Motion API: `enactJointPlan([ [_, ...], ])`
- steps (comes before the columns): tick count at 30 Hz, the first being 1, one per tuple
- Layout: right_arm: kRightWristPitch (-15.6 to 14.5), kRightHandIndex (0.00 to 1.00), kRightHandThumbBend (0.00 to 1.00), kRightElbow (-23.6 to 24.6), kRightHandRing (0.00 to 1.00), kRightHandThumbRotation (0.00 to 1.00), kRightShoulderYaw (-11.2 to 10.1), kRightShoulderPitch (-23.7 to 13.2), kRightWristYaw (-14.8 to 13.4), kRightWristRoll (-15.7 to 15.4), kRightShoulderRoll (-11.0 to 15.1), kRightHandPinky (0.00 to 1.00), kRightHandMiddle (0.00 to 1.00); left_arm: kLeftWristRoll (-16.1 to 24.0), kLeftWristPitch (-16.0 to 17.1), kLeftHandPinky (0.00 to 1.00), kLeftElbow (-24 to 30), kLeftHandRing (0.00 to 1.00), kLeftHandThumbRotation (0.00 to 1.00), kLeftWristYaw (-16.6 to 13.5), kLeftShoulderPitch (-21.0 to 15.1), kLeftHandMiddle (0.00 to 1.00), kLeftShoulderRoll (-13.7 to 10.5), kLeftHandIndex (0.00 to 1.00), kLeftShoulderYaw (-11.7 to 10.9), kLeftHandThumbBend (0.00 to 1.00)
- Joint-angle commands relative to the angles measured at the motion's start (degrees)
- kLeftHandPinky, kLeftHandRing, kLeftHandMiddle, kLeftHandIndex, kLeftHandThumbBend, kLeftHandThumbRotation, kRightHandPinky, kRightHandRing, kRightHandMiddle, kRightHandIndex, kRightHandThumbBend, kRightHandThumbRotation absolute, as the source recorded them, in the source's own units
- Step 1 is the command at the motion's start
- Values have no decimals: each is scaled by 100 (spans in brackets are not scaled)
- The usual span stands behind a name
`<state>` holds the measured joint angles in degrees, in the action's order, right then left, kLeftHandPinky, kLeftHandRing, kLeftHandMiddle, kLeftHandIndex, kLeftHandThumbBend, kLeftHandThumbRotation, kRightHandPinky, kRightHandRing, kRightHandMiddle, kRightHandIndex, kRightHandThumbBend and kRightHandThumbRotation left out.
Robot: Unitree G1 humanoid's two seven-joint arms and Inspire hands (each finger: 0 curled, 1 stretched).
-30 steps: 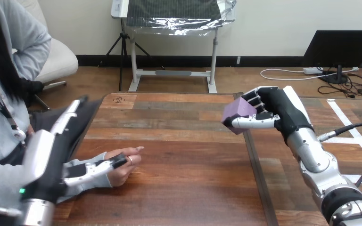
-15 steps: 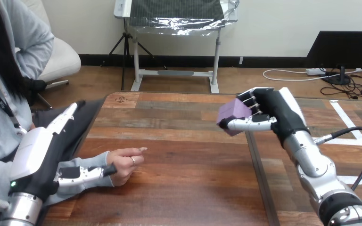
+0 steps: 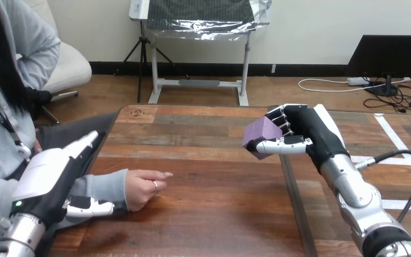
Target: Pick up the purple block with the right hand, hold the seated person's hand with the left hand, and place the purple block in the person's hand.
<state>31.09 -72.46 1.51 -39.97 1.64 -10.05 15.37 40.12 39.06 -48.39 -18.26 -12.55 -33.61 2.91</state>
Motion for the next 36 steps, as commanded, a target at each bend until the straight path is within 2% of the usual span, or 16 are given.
enactJointPlan([
  [1,225,48,80,383,49,0,-193,-129,92,232,-5,43,53,54,-5,83,-240,90,39,78,-643,91,-293,92,286,100],
  [6,276,49,78,436,49,0,-279,-76,328,416,-21,43,53,99,-31,84,-466,90,38,193,-818,91,-363,90,498,100],
  [15,280,48,77,573,49,0,-321,-2,422,517,-42,44,53,160,-83,85,-831,89,34,280,-1099,89,-398,87,861,100],
  [18,279,48,77,624,49,0,-332,23,437,520,-47,44,53,145,-180,86,-909,89,35,394,-1176,89,-391,87,960,100],
  [25,268,48,76,733,49,0,-394,81,636,676,-77,44,53,392,-299,83,-1103,86,38,186,-1365,86,-411,85,1289,100],
  [36,242,48,75,917,49,0,-397,166,753,764,-94,44,53,659,-426,78,-1316,81,36,-74,-1567,81,-398,81,1689,100],
])
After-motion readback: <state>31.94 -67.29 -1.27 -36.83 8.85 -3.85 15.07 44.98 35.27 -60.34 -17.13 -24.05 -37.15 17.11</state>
